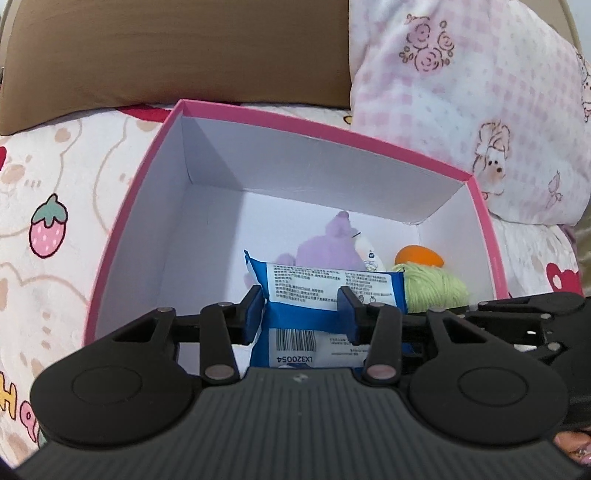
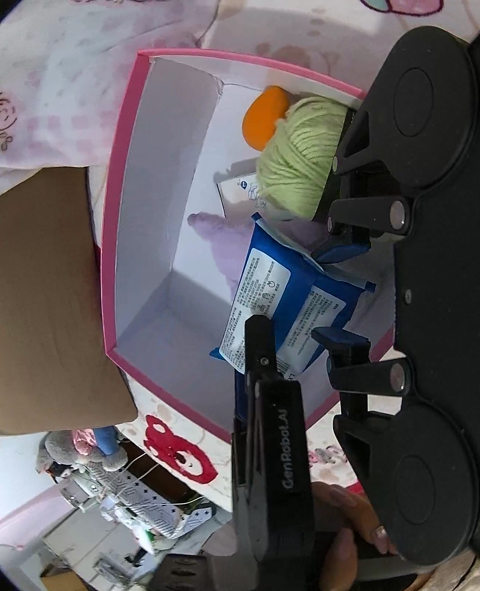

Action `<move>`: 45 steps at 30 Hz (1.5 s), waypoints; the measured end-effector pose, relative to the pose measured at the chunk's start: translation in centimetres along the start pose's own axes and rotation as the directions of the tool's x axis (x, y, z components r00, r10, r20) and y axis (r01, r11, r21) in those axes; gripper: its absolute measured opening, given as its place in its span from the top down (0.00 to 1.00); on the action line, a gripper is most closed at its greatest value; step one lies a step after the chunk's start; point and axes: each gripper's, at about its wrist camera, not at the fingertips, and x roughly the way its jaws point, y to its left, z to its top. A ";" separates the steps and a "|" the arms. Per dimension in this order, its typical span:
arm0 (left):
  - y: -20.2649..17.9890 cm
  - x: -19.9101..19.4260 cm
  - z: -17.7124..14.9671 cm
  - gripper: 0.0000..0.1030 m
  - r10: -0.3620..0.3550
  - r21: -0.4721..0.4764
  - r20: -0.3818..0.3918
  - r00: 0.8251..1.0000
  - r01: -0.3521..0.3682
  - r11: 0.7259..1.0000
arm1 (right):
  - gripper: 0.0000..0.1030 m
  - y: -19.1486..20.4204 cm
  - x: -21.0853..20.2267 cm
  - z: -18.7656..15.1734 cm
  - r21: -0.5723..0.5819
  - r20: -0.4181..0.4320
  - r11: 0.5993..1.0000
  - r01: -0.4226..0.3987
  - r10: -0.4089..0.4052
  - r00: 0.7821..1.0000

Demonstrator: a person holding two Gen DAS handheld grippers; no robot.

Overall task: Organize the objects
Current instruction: 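Open both grippers to release the packet beside the plush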

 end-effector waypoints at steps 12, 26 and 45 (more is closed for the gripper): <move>-0.2 1.8 -0.6 0.59 0.024 -0.033 -0.058 0.998 -0.026 0.999 | 0.56 -0.4 0.5 -0.5 -0.012 -0.014 0.999 0.050 -0.050 0.999; -1.0 0.0 -0.2 0.49 0.010 -0.052 -0.037 0.999 -0.012 0.999 | 0.52 1.0 -4.3 -2.2 -0.076 0.103 0.996 0.053 -0.045 0.994; -7.0 -8.2 -3.3 0.42 0.005 -0.015 0.079 0.997 -0.004 1.000 | 0.48 2.9 -12.7 -8.1 -0.066 0.295 0.975 0.212 -0.184 0.938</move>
